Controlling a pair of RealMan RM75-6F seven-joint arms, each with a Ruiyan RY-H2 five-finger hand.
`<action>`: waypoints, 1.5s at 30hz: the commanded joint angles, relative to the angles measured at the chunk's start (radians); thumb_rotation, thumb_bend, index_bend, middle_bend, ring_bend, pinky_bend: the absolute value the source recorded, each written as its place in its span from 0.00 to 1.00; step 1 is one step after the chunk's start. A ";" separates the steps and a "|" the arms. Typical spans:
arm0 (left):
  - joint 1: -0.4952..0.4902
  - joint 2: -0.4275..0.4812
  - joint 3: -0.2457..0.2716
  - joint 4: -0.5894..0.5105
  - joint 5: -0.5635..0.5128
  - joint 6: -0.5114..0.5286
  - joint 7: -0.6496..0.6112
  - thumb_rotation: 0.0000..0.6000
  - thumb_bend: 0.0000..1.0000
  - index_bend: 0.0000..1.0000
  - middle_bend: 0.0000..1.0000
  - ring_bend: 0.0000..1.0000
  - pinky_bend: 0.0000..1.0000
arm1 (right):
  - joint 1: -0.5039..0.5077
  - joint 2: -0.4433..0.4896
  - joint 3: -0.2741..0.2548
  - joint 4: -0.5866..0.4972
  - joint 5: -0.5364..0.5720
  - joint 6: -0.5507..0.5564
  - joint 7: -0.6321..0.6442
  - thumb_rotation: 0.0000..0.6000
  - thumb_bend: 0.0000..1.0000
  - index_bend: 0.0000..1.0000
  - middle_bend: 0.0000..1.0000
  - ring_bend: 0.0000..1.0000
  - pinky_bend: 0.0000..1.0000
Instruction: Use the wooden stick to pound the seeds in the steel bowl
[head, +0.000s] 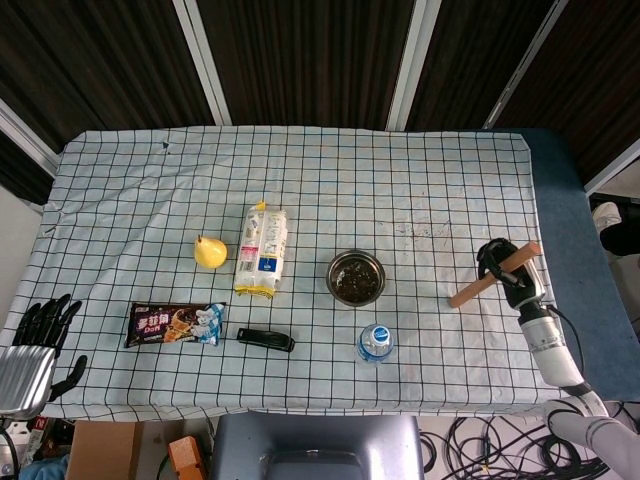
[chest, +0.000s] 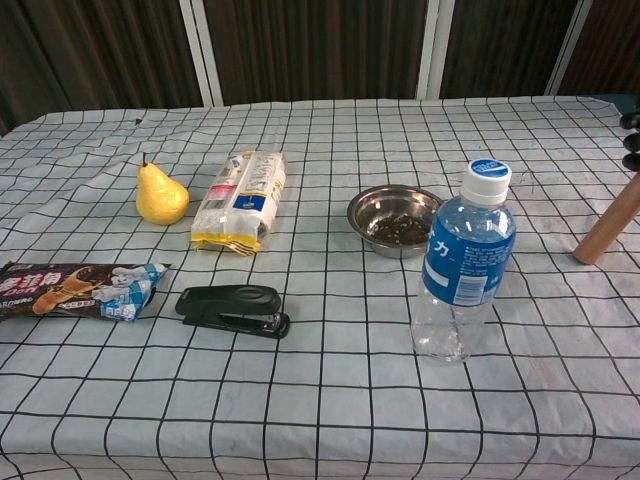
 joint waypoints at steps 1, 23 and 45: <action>0.000 0.000 0.000 0.000 0.000 0.000 0.000 1.00 0.38 0.00 0.00 0.00 0.05 | -0.001 -0.003 0.006 -0.003 0.007 0.003 -0.007 1.00 0.37 0.77 0.60 0.62 0.70; 0.003 -0.001 0.000 -0.002 0.001 0.003 0.003 1.00 0.38 0.00 0.00 0.00 0.05 | -0.017 -0.022 0.030 0.011 0.038 0.035 -0.062 1.00 0.11 0.71 0.61 0.63 0.71; -0.001 -0.003 -0.001 -0.001 -0.005 -0.008 0.008 1.00 0.38 0.00 0.00 0.00 0.05 | 0.060 -0.038 0.099 -0.161 -0.059 0.253 -0.316 1.00 0.52 1.00 0.89 0.88 0.91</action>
